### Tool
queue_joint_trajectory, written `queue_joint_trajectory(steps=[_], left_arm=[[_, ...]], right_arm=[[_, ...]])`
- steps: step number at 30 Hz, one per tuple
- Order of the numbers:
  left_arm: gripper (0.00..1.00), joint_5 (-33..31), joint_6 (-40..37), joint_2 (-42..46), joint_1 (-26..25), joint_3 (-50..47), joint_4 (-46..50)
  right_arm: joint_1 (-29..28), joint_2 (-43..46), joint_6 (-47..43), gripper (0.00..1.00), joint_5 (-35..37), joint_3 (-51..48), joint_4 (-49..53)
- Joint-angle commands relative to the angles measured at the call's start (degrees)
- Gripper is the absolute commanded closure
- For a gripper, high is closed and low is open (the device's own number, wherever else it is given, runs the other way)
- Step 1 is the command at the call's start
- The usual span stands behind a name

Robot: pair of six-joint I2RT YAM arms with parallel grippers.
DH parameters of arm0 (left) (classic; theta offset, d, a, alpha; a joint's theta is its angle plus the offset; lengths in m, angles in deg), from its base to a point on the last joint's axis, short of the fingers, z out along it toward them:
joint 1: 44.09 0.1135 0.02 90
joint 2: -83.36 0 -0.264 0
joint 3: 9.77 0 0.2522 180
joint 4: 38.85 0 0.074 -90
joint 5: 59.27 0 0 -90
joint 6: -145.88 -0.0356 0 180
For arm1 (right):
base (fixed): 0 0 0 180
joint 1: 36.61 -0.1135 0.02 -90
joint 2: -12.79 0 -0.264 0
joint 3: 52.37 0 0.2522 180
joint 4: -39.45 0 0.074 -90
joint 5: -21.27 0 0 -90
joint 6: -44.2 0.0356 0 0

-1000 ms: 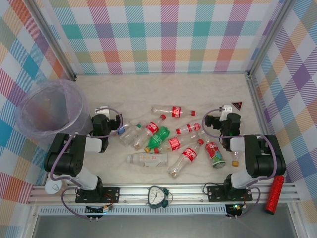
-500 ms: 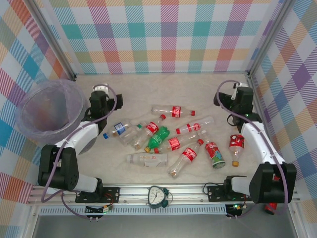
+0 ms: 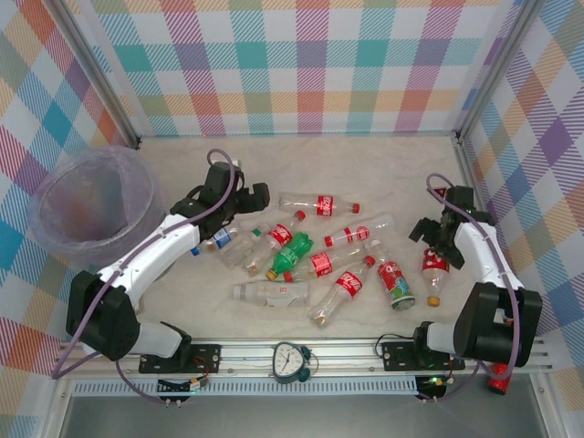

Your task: Put the plastic bottles in the bin

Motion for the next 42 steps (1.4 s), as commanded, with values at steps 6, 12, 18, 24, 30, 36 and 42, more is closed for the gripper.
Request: queue_joint_trajectory(steps=[6, 12, 18, 24, 30, 36, 42], left_arm=[[0.0, 7.31, 15.28, 6.02, -3.6, -4.31, -2.2], [0.0, 10.52, 18.03, 6.99, -3.78, -4.16, -5.23], [0.0, 13.06, 20.72, 7.32, -3.95, -4.76, -7.77], [0.01, 18.78, 25.22, 5.52, -4.04, -4.03, -15.17], [0.0, 25.61, 29.15, 2.48, -4.46, -3.74, -23.62], [0.0, 32.03, 33.53, -4.14, -6.5, -2.59, -35.58], [0.0, 32.11, 33.54, -7.83, -10.04, -1.08, -39.23]], right_arm=[[0.38, -3.55, 2.78, 0.01, 0.36, -5.47, -5.71], [0.73, -6.44, 4.27, 0.06, -4.18, -6.63, -9.06], [0.75, -3.5, 3.32, 0.21, -4.4, -5.74, -8.57], [0.73, -0.24, 0.91, 0.33, -6.23, -1.05, -5.25], [0.7, 4.06, -8.82, 0.37, -24.34, 2.77, -6.98], [-5.9, 2.32, -16.82, 0.36, -54.52, 8.77, -10.28], [-17.78, -2.44, -23.07, 0.35, -59.87, 13.08, -8.81]])
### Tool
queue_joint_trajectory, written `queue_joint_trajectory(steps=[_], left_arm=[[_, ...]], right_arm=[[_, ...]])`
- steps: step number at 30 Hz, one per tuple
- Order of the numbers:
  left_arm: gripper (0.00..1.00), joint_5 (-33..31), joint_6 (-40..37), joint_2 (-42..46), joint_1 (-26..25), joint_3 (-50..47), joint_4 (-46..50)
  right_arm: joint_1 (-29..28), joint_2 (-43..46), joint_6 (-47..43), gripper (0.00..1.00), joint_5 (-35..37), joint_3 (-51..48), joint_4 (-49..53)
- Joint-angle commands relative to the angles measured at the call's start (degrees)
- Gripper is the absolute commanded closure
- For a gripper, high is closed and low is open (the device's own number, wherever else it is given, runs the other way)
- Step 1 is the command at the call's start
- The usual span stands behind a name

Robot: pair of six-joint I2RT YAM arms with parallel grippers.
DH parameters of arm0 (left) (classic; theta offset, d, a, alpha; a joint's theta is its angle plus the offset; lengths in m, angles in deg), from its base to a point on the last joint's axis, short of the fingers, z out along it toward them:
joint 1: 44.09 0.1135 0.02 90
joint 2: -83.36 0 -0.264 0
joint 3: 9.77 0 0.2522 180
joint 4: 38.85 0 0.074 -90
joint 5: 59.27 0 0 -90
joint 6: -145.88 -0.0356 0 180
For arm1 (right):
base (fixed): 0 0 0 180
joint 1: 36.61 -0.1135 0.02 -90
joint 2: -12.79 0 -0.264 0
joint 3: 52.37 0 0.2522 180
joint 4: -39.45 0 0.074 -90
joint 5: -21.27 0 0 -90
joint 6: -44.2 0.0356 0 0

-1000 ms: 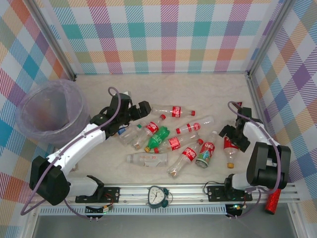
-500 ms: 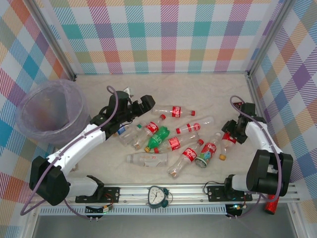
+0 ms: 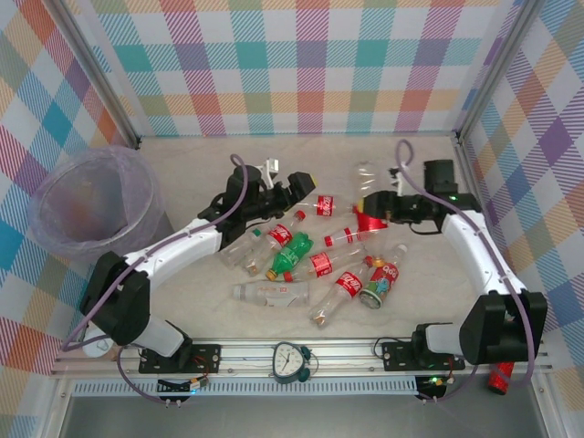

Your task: Put the plastic bottles in the bin

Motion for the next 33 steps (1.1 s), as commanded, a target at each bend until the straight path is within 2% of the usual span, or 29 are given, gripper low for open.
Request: queue_joint_trajectory(steps=[1, 6, 14, 20, 28, 33], left_arm=[[0.01, 2.12, 1.56, -0.48, -1.84, 1.87, -7.27], [0.02, 0.69, 0.95, -0.58, -3.68, 1.49, -8.74], [0.07, -0.24, -0.53, -3.02, -6.03, 3.79, -8.43], [0.19, -0.83, 0.04, -4.6, -6.79, 4.08, -9.09], [0.4, -1.84, 0.22, -4.17, -6.78, 3.6, -9.2], [0.46, -2.48, -0.61, -3.83, -6.74, 3.94, -7.56]], right_arm=[[-3.46, -3.04, -5.21, 0.35, -10.61, 1.59, -0.08], [-7.7, -5.17, -5.44, 0.35, -13.16, 2.33, -1.69], [-10.18, -7.09, -2.46, 0.34, -15.24, 2.36, -5.73], [-11.41, -8.06, -2.05, 0.34, -16.05, 2.87, -6.57], [-12.04, -8.25, -1.92, 0.33, -15.56, 2.97, -6.82], [-12.0, -9.1, -2.44, 0.28, -14.8, 3.89, -5.48]])
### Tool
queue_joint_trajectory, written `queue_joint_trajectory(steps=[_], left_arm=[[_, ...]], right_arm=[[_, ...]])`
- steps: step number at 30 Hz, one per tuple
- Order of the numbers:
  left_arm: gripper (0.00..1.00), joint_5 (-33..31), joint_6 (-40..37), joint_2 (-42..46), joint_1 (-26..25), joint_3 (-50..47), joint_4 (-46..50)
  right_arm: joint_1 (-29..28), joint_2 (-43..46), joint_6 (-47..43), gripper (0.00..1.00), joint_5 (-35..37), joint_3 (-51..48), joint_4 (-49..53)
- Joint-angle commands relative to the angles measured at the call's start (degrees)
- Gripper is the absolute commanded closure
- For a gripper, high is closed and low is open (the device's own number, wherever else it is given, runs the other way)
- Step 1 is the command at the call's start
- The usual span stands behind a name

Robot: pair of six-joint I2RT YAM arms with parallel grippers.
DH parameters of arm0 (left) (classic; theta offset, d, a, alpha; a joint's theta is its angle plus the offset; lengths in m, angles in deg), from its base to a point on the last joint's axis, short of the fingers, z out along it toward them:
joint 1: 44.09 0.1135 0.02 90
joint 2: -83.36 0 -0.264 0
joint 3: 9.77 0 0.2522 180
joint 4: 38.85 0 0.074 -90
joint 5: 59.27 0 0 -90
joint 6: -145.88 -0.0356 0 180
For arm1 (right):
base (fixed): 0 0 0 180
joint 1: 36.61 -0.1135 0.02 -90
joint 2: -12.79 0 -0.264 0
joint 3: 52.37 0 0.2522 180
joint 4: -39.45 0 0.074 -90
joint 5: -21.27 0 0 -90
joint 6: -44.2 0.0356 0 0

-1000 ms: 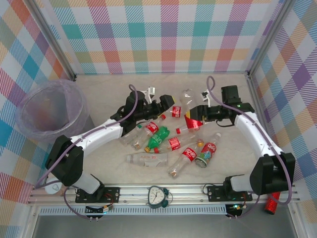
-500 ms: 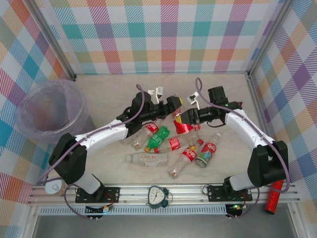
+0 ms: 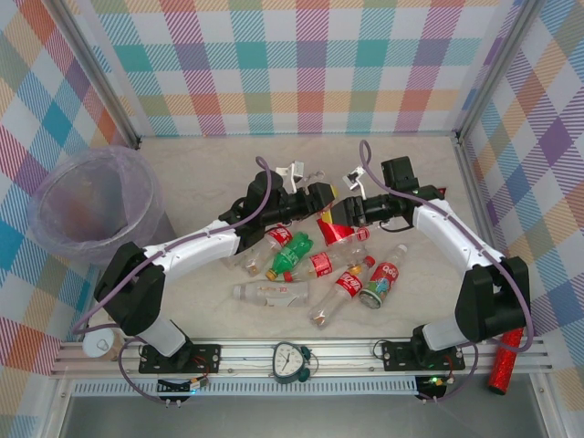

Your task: Put the plastic bottles in the bin

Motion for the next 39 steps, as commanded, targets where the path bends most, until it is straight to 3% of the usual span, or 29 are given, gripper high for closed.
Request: queue_joint_trajectory(steps=[1, 15, 19, 23, 26, 32, 39], left_arm=[[0.47, -1.42, -0.02, 0.67, -0.47, 1.71, -0.67], [0.56, -6.19, -9.03, 3.02, 1.49, 8.84, 16.16], [0.61, -9.53, -14.48, 4.26, 2.14, 14.47, 26.53], [0.7, -13.39, -18.09, 7.26, 3.43, 18.94, 32.53], [0.77, -18.43, -20.95, 11.21, 5.27, 21.39, 35.18], [0.85, -24.34, -26.72, 16.06, 12.81, 33.6, 50.7], [1.0, -27.8, -30.82, 21.82, 27.91, 42.48, 62.69]], right_arm=[[-0.99, -1.26, -2.71, 0.26, -1.86, 2.55, 0.21], [2.38, 0.62, -9.95, 0.02, 5.61, 8.65, 12.31], [5.62, 5.73, -2.54, 0.01, 11.13, 5.95, 5.8], [10.38, 9.51, 7.19, 0.01, 7.31, 2.78, -3.19], [10.93, 9.48, 6.36, 0.01, 9.15, 3.06, -1.82], [11.01, 7.44, 6.88, 0.02, 11.18, 1.07, -0.88], [11.02, 5.27, 6.94, 0.02, 10.33, 1.5, -1.15]])
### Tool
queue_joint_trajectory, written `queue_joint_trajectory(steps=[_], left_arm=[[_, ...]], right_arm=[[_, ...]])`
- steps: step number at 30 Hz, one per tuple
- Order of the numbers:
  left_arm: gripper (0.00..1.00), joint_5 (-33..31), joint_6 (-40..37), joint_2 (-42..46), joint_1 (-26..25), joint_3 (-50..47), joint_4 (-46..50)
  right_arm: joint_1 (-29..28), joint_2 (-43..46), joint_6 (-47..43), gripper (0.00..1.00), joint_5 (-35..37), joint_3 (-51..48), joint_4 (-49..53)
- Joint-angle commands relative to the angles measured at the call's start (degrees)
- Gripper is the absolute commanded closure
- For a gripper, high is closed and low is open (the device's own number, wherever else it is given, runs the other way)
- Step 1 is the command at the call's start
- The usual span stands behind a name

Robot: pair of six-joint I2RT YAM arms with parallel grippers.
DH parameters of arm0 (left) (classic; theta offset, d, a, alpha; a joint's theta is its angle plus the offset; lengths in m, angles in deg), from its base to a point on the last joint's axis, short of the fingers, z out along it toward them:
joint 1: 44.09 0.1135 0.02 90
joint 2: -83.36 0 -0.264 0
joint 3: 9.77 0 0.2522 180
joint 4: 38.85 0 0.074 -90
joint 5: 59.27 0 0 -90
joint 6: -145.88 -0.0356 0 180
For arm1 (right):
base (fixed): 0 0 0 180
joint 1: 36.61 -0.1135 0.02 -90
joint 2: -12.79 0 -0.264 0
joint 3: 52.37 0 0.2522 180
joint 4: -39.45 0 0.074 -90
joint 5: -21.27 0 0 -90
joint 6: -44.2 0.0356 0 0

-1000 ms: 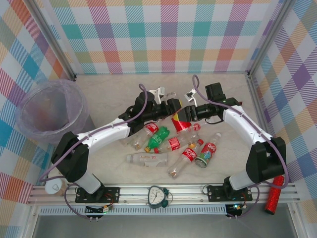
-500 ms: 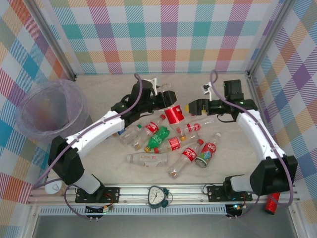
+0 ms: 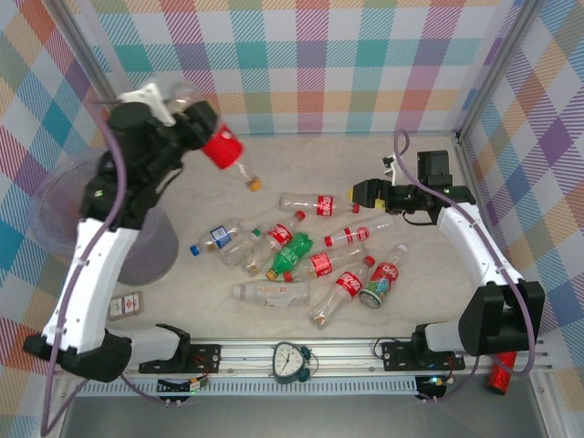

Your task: Put the plastic bottles in the bin

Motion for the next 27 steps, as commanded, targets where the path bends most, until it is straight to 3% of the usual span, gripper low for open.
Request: queue_joint_trajectory(steps=[1, 6, 12, 15, 19, 23, 27], left_arm=[[1.0, -4.56, -4.6, 2.78, 5.58, 4.13, 9.65], [1.0, -16.44, -10.33, 4.97, 11.2, 8.97, 14.61], [1.0, -35.91, -21.52, 5.12, 12.08, 12.16, 15.51], [1.0, -41.35, -25.98, 3.83, 13.01, 12.07, 15.65], [1.0, -38.96, -27.78, 0.59, 18.71, 11.31, 15.99], [1.0, -25.97, -22.52, -3.13, 29.92, 9.47, 18.56], [1.0, -18.14, -20.58, -6.01, 35.6, 3.87, 18.74]], right_arm=[[-0.2, -0.69, 0.34, 0.02, -1.15, 1.01, -0.88], [-0.19, -2.44, -0.75, 0.02, -2.06, 2.47, 0.4], [-0.2, -2.82, -1.4, 0.02, -2.7, 2.01, 1.45], [-0.23, -2.99, -1.13, 0.02, -3.2, 1.48, 1.26], [-0.2, -3.16, -0.85, 0.02, -3.74, 0.99, 0.94], [-0.28, -3.11, -1.09, 0.02, -3.79, 0.74, 1.36], [-0.28, -2.5, -1.29, 0.02, -3.36, 0.1, 1.56]])
